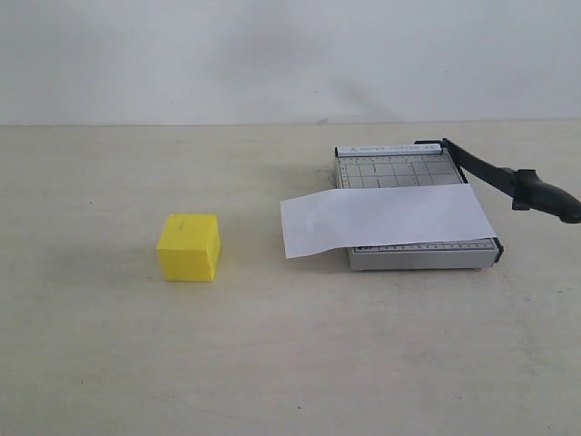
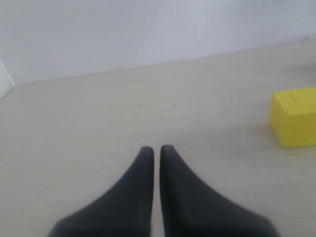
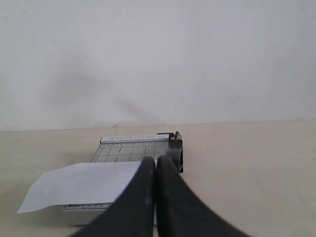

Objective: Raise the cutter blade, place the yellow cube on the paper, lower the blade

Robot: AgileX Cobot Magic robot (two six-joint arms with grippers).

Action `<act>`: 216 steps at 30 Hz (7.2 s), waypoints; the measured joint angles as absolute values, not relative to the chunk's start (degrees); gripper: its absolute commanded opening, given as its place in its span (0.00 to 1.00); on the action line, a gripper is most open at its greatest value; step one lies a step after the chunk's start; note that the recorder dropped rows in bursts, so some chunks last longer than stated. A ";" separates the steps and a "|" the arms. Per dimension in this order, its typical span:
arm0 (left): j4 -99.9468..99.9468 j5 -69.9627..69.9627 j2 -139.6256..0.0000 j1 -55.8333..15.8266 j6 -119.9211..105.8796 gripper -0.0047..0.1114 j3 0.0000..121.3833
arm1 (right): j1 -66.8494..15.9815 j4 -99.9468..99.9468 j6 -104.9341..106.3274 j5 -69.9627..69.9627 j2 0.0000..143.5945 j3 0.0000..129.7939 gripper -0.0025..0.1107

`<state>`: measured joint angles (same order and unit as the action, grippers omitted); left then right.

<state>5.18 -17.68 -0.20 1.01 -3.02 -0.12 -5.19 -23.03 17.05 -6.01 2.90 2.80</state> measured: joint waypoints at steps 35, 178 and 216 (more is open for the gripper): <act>5.18 -17.68 -0.20 1.01 -2.92 0.08 -0.12 | -5.19 -21.24 11.95 -5.50 2.90 -0.05 0.02; -99.73 -13.92 -112.95 -39.33 -108.13 0.08 72.53 | -10.25 -21.24 11.51 -5.31 2.69 -0.05 0.02; -99.85 -12.85 -128.55 -39.81 -110.19 0.08 85.13 | -10.25 -21.24 11.51 -5.31 2.69 -0.05 0.02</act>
